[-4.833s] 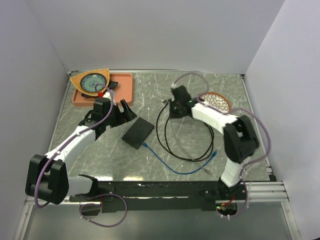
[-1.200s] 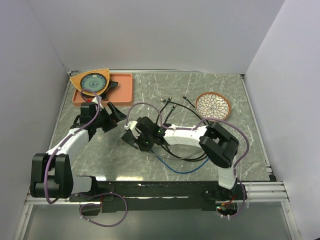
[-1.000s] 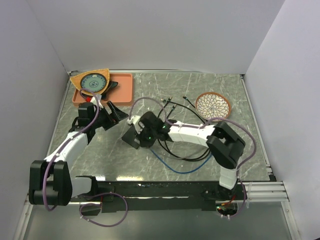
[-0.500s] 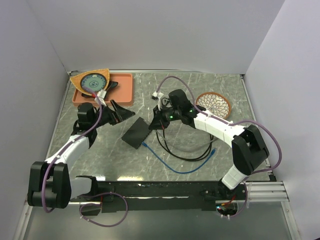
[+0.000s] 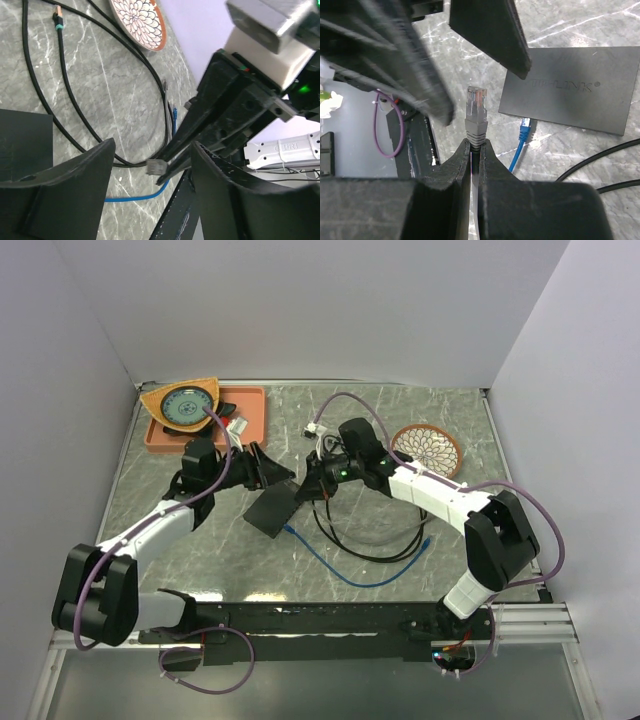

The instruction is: Insert the plug into the switch port

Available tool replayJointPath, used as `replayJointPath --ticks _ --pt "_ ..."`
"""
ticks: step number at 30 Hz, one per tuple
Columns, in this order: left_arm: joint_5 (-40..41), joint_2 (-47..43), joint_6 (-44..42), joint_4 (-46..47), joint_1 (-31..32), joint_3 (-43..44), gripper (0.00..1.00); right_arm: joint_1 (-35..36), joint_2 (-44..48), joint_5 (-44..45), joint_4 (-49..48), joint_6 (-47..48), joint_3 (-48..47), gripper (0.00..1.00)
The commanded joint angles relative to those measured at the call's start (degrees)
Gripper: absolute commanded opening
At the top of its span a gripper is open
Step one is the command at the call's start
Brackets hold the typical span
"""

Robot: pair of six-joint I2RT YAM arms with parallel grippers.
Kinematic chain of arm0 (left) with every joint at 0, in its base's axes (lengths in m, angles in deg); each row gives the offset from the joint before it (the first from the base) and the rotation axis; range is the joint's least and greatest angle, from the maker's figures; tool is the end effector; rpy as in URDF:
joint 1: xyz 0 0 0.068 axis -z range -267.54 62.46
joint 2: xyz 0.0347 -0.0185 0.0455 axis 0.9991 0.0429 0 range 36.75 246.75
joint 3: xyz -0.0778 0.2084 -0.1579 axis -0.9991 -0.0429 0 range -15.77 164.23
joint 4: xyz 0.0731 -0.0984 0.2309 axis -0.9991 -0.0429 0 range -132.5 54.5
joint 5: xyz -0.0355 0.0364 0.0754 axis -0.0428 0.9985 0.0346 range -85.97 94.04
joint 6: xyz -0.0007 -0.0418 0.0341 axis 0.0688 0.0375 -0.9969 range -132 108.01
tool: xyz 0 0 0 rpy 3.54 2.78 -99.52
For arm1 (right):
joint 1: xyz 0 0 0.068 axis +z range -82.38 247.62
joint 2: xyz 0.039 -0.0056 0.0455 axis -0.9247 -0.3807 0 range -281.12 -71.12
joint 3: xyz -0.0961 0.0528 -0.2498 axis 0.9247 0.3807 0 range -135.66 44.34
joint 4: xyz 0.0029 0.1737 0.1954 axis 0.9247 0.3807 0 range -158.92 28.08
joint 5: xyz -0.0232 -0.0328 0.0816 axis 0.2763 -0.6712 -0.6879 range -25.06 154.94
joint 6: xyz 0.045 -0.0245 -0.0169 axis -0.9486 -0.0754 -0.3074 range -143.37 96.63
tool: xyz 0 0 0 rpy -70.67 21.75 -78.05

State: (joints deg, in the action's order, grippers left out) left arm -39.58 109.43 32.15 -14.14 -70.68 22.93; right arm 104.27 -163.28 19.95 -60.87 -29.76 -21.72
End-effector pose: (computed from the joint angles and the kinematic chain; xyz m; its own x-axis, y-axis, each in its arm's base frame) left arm 0.2565 -0.1034 0.2565 -0.7450 -0.3011 -0.5953 0.4674 0.4011 -0.7878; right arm 0.2726 0.2342 0.2677 -0.5468 -0.3088 -0.7783 -0.8359 0.2542 0.4864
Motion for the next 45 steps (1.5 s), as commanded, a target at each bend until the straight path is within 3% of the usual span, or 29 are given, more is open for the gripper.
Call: replayJointPath --ticks 1,5,15,17,19,21,22,24,25,28,31,39,44,45 --pt "-0.1 0.6 -1.3 1.3 0.5 2.3 0.66 -0.9 3.5 -1.8 -3.6 -1.5 0.5 0.0" --pt "0.3 0.7 -2.2 0.1 1.0 2.7 0.63 -1.1 3.2 -2.2 -4.5 -2.1 0.2 0.0" --pt "1.0 1.1 -2.7 -0.9 1.3 3.6 0.01 -1.1 2.9 -0.5 -3.0 -1.3 -0.6 0.0" --pt "1.0 1.1 -2.9 -1.8 1.3 4.3 0.01 -1.2 3.0 0.8 -1.5 -0.6 -1.2 0.02" --pt "1.3 1.1 -3.2 -2.6 1.3 5.0 0.01 -1.1 3.8 2.4 -1.1 -0.1 -1.2 0.23" --pt "2.1 1.1 -3.4 -4.3 1.3 5.3 0.01 -1.1 5.8 8.1 0.0 0.2 -1.3 0.29" --pt "3.3 1.2 -3.5 -5.4 1.3 5.9 0.01 -0.9 6.8 10.2 0.1 0.2 -1.0 0.41" --pt "4.9 1.8 -3.5 -9.3 1.3 6.8 0.01 -0.3 9.8 16.6 0.3 0.9 -0.7 0.52" --pt "6.5 2.2 -3.4 -10.7 1.3 8.0 0.01 0.0 10.5 18.8 0.5 1.2 -0.7 0.62" --pt "7.7 3.9 -2.8 -14.0 1.4 9.4 0.01 2.1 12.4 26.5 2.1 3.7 -1.6 0.79" --pt "7.8 5.3 -0.8 -14.9 1.3 10.1 0.01 4.7 11.7 31.6 4.2 5.9 -3.1 0.9" --pt "7.9 6.9 1.2 -15.7 1.4 10.8 0.01 12.0 6.7 43.6 6.5 9.8 -5.3 0.88" --pt "8.3 7.0 0.8 -16.6 1.3 11.0 0.01 12.6 4.2 43.0 5.7 9.4 -5.5 0.81" --pt "7.9 7.1 0.8 -16.5 1.3 10.9 0.01 12.5 3.8 42.7 5.4 9.1 -5.0 0.74"
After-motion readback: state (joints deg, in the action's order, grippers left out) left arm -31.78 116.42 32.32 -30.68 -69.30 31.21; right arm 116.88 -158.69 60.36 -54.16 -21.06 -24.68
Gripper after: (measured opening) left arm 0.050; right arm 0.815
